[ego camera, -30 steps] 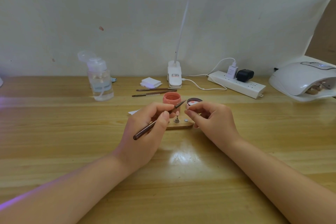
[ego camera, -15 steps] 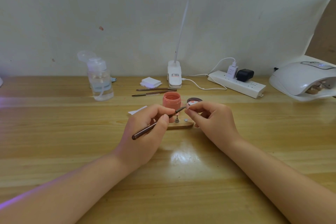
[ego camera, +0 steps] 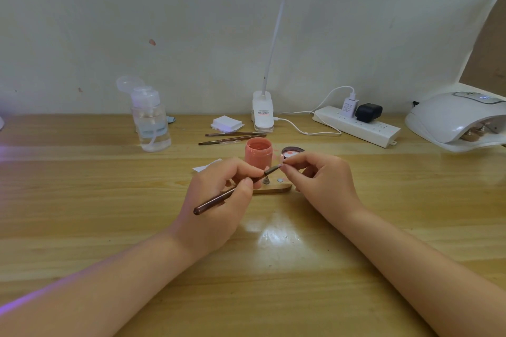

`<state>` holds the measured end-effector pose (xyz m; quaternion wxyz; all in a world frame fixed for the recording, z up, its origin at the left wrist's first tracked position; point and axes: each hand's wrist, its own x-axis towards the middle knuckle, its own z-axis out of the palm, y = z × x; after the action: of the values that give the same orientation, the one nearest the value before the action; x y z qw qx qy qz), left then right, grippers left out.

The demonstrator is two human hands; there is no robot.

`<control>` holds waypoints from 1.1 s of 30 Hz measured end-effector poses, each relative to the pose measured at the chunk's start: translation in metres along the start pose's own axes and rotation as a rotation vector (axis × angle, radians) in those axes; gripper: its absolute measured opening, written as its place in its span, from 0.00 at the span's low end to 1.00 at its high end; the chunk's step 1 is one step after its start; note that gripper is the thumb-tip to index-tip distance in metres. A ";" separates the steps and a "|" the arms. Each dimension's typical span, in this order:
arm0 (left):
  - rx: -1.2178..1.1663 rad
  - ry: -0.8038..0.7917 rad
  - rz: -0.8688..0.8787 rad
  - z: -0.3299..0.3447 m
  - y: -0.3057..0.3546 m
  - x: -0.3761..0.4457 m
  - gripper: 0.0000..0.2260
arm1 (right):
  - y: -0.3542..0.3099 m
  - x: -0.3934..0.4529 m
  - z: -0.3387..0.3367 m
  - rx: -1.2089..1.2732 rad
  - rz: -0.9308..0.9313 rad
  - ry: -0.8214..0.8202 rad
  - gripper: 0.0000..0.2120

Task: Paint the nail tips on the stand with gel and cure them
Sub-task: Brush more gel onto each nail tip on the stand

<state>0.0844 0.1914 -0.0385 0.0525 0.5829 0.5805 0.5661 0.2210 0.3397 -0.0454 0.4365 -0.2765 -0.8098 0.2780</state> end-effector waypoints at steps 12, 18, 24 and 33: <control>-0.179 0.007 -0.066 0.000 -0.005 0.000 0.08 | -0.003 0.000 0.000 0.040 -0.001 -0.028 0.03; -0.240 0.018 -0.073 0.002 -0.007 0.003 0.10 | -0.004 -0.001 0.000 0.079 -0.011 -0.029 0.02; -0.233 0.040 -0.089 0.003 -0.007 0.004 0.10 | -0.004 -0.001 0.000 0.104 -0.010 -0.030 0.03; -0.141 -0.010 -0.048 0.002 -0.002 0.001 0.10 | -0.005 -0.001 -0.001 0.050 -0.015 -0.006 0.03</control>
<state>0.0837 0.1940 -0.0401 0.1099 0.5668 0.5526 0.6012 0.2216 0.3352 -0.0419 0.4429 -0.2585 -0.8059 0.2958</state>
